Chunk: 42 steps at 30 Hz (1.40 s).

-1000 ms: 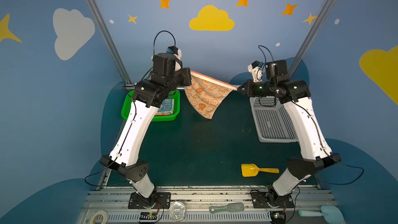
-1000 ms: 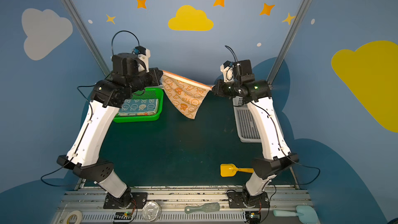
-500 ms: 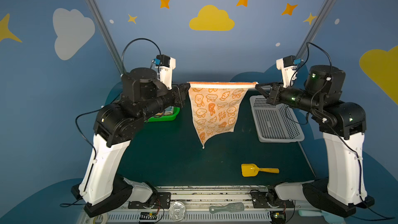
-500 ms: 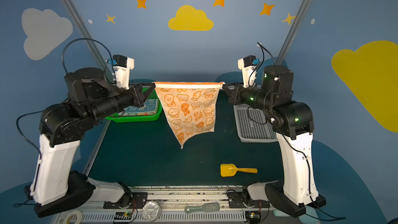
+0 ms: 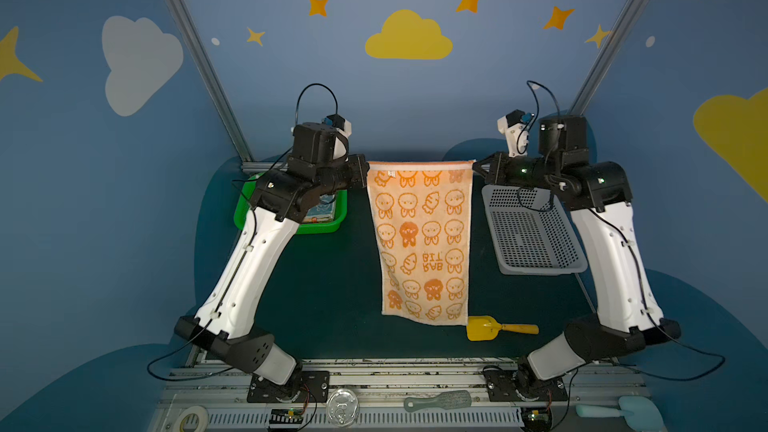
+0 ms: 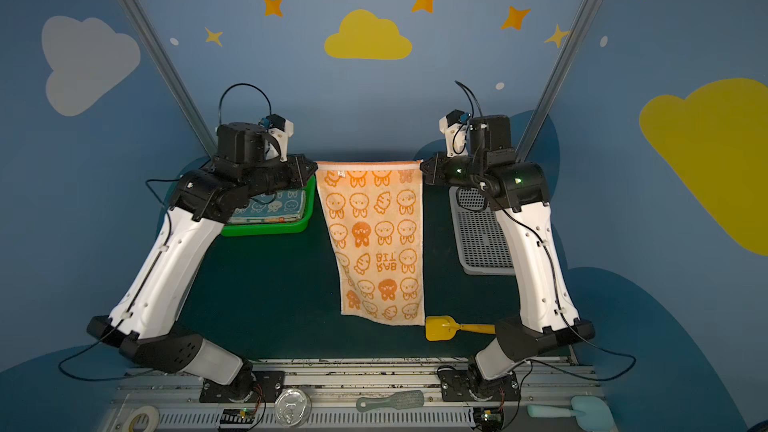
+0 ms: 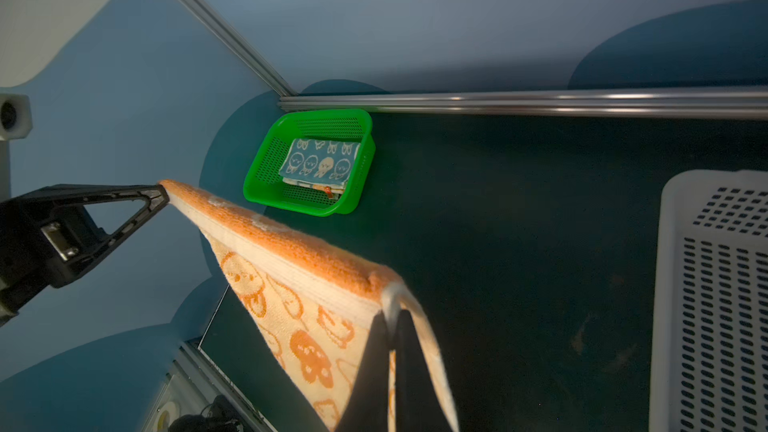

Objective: Fold and stack the towels
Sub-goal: 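Lift the towel with both grippers, shake it out and lay it flat, then grasp the towel's far edge with both grippers and fold it toward the robot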

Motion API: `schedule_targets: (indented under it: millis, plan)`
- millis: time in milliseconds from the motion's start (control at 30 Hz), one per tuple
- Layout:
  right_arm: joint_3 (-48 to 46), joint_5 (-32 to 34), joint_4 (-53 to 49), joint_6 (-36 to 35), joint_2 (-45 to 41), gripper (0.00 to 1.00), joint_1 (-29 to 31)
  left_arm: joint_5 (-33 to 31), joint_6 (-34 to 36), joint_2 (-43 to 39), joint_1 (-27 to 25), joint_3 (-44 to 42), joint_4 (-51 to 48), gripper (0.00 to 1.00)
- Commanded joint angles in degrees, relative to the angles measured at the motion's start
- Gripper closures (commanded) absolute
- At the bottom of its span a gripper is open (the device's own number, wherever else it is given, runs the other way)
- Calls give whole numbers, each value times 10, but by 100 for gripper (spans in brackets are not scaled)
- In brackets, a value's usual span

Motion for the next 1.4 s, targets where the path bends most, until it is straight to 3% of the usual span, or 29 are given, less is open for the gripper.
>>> schedule_targets:
  millis: [0,167,367,500,633,733,1033,1167,1367]
  plan:
    - [-22,41,17,10,55,100,-24,29,-10,61,43,-27,63,97]
    - [-25,48,61,10,159,100,-38,48,-9,195,60,-18,136,97]
    - [80,42,50,2,296,100,-56,73,-4,341,73,83,146,97]
    - [146,30,21,-7,360,100,-67,70,11,404,76,154,130,97]
    - [131,20,3,-3,370,100,-74,85,23,424,76,179,105,97]
    - [77,24,1,-2,349,100,-75,85,24,391,69,113,124,97]
    - [-106,34,-60,35,273,100,-69,66,-9,228,35,-196,215,97]
    - [-268,36,-3,49,194,100,-63,46,-23,165,6,-303,226,97]
    - [-423,34,37,58,122,100,-50,39,-54,104,-29,-438,240,97]
